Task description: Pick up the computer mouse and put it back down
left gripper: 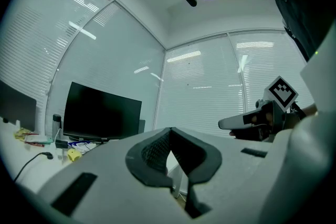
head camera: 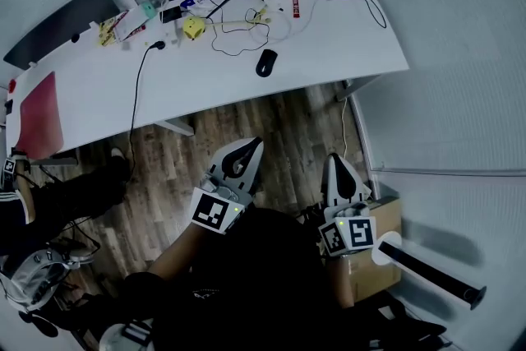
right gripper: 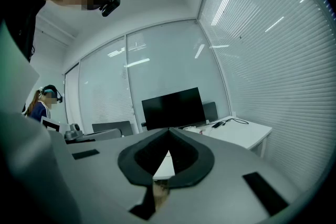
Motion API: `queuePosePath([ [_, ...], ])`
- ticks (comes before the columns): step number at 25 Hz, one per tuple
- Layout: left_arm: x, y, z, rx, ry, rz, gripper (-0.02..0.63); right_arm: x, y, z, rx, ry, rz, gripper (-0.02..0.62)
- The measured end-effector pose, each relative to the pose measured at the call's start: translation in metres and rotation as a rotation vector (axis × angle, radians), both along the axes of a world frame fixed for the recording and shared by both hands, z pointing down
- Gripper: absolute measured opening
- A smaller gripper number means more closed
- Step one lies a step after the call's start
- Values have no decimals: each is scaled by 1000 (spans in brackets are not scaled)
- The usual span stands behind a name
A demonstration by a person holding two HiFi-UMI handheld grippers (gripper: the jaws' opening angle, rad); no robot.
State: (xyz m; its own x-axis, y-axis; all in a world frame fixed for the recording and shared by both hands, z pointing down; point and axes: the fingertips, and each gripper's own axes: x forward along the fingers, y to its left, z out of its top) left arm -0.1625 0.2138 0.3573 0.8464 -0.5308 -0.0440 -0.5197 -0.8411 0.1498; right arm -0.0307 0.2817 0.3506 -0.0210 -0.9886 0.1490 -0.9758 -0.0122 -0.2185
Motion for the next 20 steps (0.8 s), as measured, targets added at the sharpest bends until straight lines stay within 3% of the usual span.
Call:
queuePosePath([
  [10,8,-79,4,21,1,-3,6,1,-84,0,26,9,-21,-2],
  [20,15,-110,12,11,-23,-5,6,12,-115,14,0,0,-15,-2],
])
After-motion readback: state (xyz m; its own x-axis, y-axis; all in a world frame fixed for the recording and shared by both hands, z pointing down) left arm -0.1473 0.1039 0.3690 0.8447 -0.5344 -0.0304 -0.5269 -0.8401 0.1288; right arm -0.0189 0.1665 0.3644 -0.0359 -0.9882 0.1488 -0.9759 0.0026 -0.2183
